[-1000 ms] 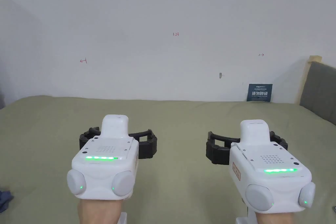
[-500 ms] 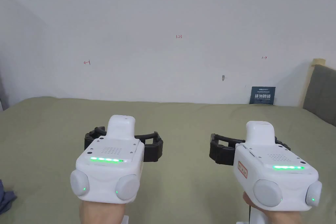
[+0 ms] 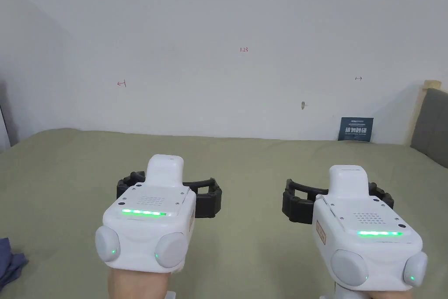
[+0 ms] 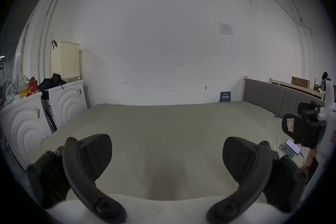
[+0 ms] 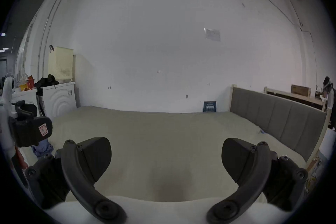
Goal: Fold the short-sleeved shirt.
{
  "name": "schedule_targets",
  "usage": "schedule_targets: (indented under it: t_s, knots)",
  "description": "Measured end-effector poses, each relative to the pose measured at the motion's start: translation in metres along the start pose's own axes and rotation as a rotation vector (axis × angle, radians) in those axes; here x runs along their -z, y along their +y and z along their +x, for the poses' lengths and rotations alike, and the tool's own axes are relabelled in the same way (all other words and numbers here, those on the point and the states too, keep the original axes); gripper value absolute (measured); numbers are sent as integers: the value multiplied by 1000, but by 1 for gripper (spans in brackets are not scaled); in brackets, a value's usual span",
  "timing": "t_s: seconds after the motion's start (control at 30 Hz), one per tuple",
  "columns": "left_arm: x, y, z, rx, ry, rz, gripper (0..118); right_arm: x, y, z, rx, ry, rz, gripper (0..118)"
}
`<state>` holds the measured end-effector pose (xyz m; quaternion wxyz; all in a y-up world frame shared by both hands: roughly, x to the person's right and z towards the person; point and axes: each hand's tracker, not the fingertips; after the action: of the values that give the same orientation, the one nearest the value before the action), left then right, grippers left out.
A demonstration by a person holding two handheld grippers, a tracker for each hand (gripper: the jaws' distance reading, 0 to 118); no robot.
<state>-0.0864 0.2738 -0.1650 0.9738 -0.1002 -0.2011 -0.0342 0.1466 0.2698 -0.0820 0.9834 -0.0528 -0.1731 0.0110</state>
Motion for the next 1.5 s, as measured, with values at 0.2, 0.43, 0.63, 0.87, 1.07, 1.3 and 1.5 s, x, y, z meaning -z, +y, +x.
schedule_targets:
  t_s: [0.2,0.43,0.63,0.87,1.07,1.3,1.5]
  knots:
    - [-2,3,-2,-13,-1,2,118,-1,2,-3,-33,8,1,118]
    - [-3,5,-2,-25,-1,-7,118,0,3,-1,-22,-12,-10,118]
    - [-4,3,-2,-23,7,-5,118,-1,3,-2,-41,-10,-1,118]
    - [-7,6,-3,-15,12,1,118,0,3,-5,-44,-3,-6,118]
    - [-10,8,-2,-12,13,-2,118,0,3,-4,-34,4,-27,118]
    - [-10,8,-2,-9,10,-2,118,0,3,-4,-26,7,-32,118]
    - [-11,9,-2,-10,5,2,118,2,6,-2,2,18,-57,118]
